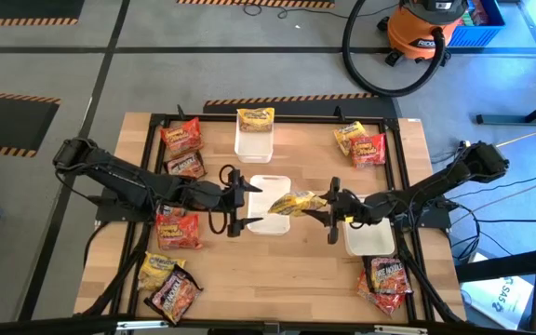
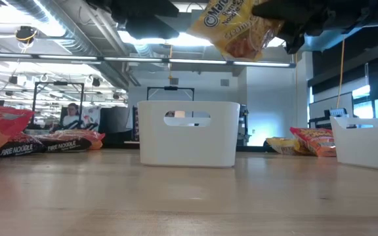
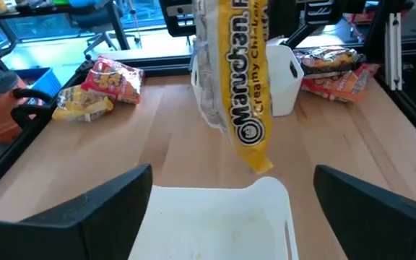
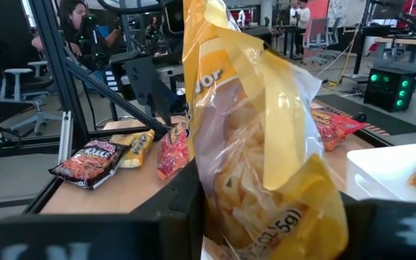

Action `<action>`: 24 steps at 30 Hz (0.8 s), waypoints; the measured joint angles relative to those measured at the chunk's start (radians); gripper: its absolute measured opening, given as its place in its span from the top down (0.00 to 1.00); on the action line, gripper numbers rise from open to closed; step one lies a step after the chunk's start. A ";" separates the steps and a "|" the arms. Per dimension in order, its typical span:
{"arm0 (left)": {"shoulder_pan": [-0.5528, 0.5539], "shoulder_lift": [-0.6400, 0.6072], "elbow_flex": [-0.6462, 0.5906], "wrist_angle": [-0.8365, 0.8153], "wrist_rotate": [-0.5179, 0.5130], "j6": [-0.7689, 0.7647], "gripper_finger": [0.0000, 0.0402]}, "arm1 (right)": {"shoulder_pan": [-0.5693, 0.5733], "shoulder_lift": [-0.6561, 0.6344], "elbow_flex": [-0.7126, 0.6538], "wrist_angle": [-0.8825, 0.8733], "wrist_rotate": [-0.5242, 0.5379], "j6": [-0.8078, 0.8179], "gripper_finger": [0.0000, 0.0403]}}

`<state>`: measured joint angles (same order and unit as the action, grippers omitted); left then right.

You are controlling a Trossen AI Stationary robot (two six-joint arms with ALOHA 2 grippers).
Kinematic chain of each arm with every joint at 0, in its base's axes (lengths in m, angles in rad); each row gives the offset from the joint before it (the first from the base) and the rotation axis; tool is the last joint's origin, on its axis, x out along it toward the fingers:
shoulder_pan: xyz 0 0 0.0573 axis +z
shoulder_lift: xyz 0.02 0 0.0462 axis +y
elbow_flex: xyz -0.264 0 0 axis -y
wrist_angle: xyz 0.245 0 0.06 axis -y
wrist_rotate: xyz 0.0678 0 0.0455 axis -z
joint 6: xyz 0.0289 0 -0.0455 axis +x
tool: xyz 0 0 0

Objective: Sort Maruchan noodles
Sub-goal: Put the yellow noodle pack into the top white bin

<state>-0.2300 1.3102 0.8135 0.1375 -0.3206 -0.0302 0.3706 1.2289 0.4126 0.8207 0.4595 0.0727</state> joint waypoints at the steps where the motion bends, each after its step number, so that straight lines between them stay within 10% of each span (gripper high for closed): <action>1: -0.003 0.000 0.000 0.005 0.000 0.005 0.04 | 0.000 0.000 0.000 0.000 0.002 0.000 0.74; 24: 0.084 0.092 0.002 0.347 0.190 -0.021 0.04 | -0.035 0.170 0.096 0.149 -0.033 -0.033 0.74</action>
<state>-0.1456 1.4017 0.8150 0.4850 -0.1303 -0.0512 0.3360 1.3986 0.5082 0.9694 0.4265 0.0394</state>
